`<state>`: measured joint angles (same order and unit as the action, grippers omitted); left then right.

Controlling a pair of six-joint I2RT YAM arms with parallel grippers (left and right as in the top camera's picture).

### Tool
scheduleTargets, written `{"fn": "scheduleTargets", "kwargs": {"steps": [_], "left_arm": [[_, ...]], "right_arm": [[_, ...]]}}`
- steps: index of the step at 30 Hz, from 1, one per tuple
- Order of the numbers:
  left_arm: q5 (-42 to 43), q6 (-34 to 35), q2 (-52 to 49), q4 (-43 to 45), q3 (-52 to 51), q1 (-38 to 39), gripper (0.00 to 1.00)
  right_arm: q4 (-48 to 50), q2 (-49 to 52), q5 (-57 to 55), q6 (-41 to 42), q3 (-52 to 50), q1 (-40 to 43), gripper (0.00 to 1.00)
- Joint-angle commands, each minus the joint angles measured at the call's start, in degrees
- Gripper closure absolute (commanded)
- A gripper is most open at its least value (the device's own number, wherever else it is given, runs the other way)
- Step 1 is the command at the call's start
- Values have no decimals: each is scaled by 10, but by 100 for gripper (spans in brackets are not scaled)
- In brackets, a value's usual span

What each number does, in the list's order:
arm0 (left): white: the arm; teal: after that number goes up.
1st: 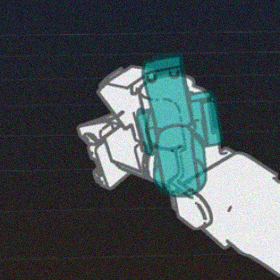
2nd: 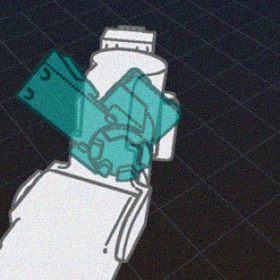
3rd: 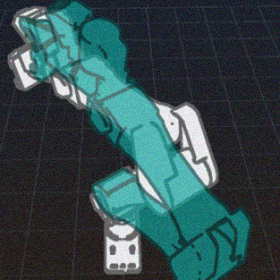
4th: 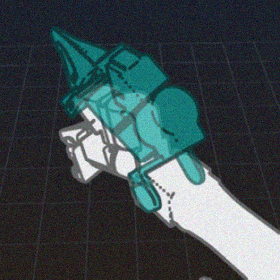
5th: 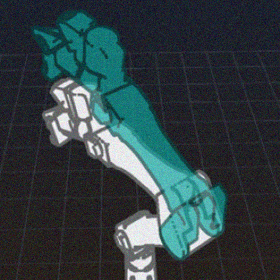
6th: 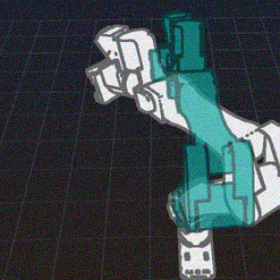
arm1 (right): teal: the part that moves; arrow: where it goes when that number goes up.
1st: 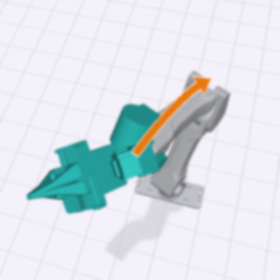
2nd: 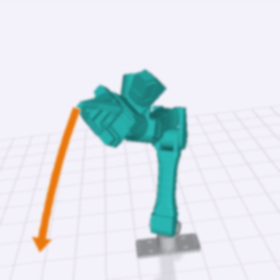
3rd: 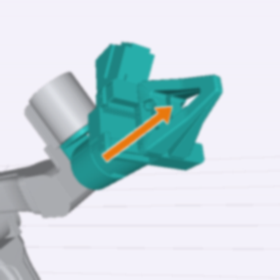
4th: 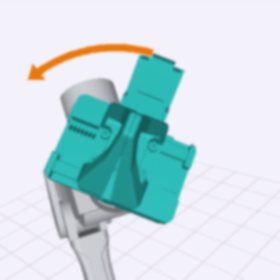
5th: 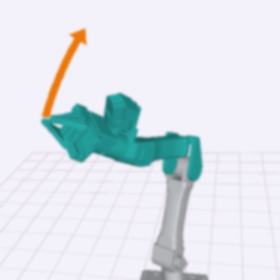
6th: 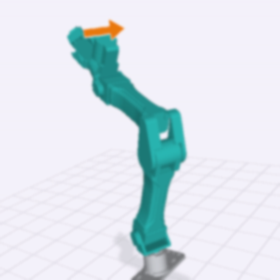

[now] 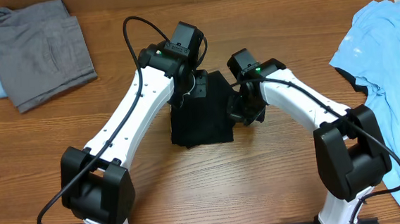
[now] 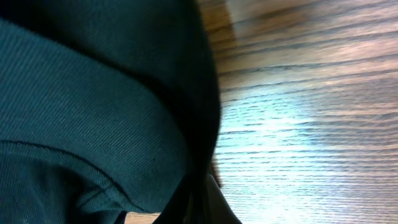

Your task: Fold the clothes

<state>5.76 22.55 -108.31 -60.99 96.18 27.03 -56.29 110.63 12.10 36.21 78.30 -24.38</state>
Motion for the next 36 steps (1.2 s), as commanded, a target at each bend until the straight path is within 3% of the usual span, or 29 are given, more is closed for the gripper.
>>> {"fn": "scheduleTargets", "kwargs": {"steps": [1, 12, 18, 20, 21, 23, 24, 26, 27, 28, 29, 33, 34, 36], "left_arm": [[-21, 21, -28, 13, 3, 3, 68], [-11, 24, -166, 37, 3, -7, 75], [-14, 27, -104, 26, 21, -12, 76], [-13, 20, -49, 24, 23, -12, 66], [-13, 11, -16, 21, 23, -12, 46], [-15, 10, 22, 0, 23, -12, 22], [-15, 10, 30, -15, 23, -12, 19], [-14, 10, 35, -57, 23, -12, 18], [-12, 11, 31, -73, 21, -12, 18], [-10, 12, 28, -81, 16, -12, 18], [-6, 12, 23, -82, 6, -10, 19], [9, 24, 7, -46, -58, -7, 21], [29, 24, 6, -19, -89, -7, 26], [60, 24, 6, 21, -132, -7, 31]], "right_arm": [[-4, -14, 9, 0, 6, 9, 96], [-11, -16, 8, 0, 6, 9, 96], [-15, -29, 4, 14, 6, 31, 96], [-16, -53, 4, 13, 6, 41, 96], [-17, -69, 4, 13, 6, 43, 96], [-17, -96, 4, 13, 6, 43, 96], [-17, -105, 4, 13, 6, 43, 92], [-15, -124, 4, 14, 6, 43, 72], [-14, -127, 4, 14, 6, 43, 57], [-14, -129, 4, 14, 6, 43, 31], [-14, -129, 4, 14, 6, 43, 20], [7, -129, 17, 12, 6, 43, 3], [41, -129, 36, -14, 6, 43, 5], [89, -128, 70, -42, 6, 43, 19]]}}
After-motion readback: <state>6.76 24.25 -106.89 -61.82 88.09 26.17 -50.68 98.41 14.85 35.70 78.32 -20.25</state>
